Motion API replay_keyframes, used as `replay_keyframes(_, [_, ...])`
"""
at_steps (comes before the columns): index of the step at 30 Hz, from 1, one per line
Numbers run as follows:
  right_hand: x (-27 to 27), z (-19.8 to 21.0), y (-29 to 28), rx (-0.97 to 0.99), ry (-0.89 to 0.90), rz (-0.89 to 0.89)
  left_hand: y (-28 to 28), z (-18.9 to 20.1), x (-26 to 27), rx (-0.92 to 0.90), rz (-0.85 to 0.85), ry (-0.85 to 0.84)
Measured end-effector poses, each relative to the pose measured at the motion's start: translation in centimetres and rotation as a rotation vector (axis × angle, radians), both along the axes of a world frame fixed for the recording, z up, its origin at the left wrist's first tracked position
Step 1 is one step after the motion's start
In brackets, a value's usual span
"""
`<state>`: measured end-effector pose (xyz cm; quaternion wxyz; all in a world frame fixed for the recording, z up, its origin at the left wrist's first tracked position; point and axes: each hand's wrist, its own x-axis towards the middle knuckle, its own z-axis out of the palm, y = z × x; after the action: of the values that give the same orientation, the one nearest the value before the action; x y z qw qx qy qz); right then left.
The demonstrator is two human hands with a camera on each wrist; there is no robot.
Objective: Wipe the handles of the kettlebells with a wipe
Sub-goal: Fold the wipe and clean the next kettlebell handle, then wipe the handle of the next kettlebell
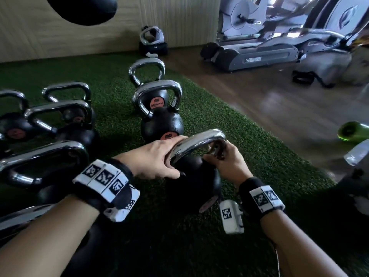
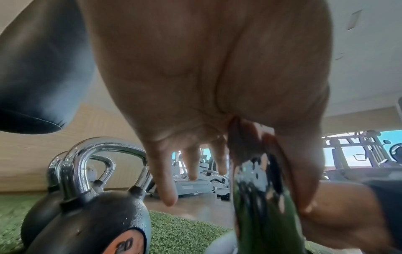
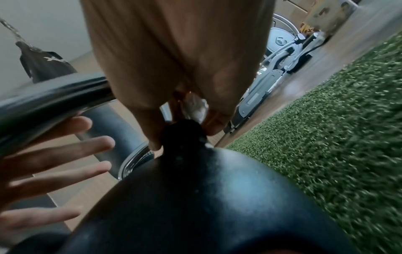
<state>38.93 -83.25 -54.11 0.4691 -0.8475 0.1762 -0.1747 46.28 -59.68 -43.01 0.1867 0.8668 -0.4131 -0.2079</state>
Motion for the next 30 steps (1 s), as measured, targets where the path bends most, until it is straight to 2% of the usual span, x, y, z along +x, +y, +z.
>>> replay_keyframes(3, [-0.8,0.0,0.6,-0.031,-0.014,-0.066,0.0,0.2,0.9,0.044,-0.055,-0.005])
replay_keyframes(7, [-0.5,1.0,0.8,-0.034,0.041,-0.065,0.4,0.0,1.0,0.041,-0.034,-0.025])
replay_keyframes(9, [-0.8,2.0,0.4,-0.109,0.104,-0.04,0.7,0.3,1.3,0.104,-0.057,0.003])
replay_keyframes(12, [-1.6,3.4,-1.0,-0.217,0.258,0.021,1.0,1.3,2.3,0.208,-0.12,0.132])
replay_keyframes(15, [-2.8,5.0,-2.5,-0.252,0.298,0.024,0.9,2.4,3.7,0.251,-0.094,0.107])
replay_keyframes(18, [-3.7,7.0,-4.4,-0.267,0.267,0.061,0.5,2.0,6.3,0.207,-0.012,0.115])
replay_keyframes(23, [-2.2,10.9,-7.5,-0.299,0.216,0.095,1.5,1.8,10.4,0.168,0.121,0.279])
replay_keyframes(26, [0.3,13.3,-9.5,-0.24,0.166,0.114,2.4,3.5,12.6,0.165,0.165,0.257])
replay_keyframes(30, [3.9,16.7,-10.7,-0.155,0.099,0.199,2.6,7.9,14.8,0.215,0.228,0.239])
